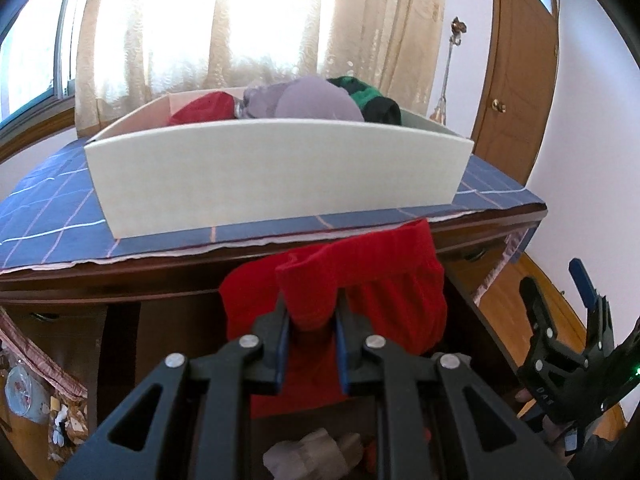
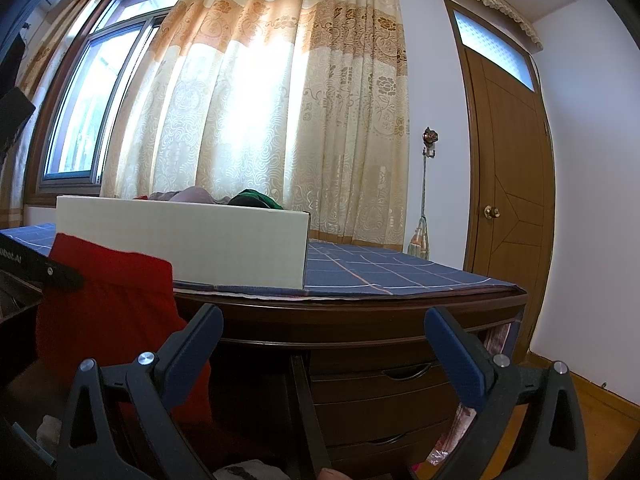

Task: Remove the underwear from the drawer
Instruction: 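Lift the red underwear up out of the drawer with the left gripper, then carry the red underwear over the cream box and lower it inside, then open the left gripper to release the red underwear into the box, then move the empty left gripper back down into the open drawer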

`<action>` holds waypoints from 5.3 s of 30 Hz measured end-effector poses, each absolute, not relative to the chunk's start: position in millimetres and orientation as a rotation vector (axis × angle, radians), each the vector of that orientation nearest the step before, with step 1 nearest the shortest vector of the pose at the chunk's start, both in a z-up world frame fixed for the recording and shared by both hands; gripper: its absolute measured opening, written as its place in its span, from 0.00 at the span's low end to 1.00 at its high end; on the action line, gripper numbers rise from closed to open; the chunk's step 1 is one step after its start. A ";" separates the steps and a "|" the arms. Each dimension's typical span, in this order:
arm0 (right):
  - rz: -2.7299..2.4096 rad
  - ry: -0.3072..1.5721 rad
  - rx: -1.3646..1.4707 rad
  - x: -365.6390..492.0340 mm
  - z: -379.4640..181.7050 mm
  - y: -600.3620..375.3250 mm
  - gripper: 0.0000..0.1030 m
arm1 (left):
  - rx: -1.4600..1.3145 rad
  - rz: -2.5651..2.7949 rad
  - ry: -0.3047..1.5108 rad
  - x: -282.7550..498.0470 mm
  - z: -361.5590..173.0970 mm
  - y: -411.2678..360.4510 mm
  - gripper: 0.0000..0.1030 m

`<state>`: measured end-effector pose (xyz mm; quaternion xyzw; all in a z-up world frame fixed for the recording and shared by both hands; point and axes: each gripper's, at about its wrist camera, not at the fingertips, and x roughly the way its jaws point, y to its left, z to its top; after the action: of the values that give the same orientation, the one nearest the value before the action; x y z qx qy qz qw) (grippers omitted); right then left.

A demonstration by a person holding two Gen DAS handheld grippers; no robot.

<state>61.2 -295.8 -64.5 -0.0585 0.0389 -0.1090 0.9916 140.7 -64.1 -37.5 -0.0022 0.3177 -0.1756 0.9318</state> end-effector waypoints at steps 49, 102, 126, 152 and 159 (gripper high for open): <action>-0.223 0.073 -0.142 60.9 -67.1 -294.4 0.99 | 0.051 -0.186 0.263 147.1 139.4 -20.6 0.16; -0.219 0.054 -0.172 61.0 -68.6 -289.7 0.99 | 0.133 0.098 0.645 392.0 91.2 -47.3 0.16; -0.215 0.041 -0.171 58.0 -68.5 -289.7 0.99 | 0.278 0.023 0.736 365.7 63.5 -58.0 0.69; -0.229 0.059 -0.165 60.3 -67.8 -287.9 0.99 | 0.225 -0.224 0.786 141.0 -1.2 -41.8 0.89; -0.232 0.063 -0.174 61.4 -68.0 -285.9 0.99 | 0.148 -0.322 1.092 147.8 -80.1 -53.9 0.89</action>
<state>61.4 -285.9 -68.0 -0.0868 0.0313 -0.1154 0.9890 147.8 -53.9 -80.1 0.0699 0.5164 -0.1525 0.8397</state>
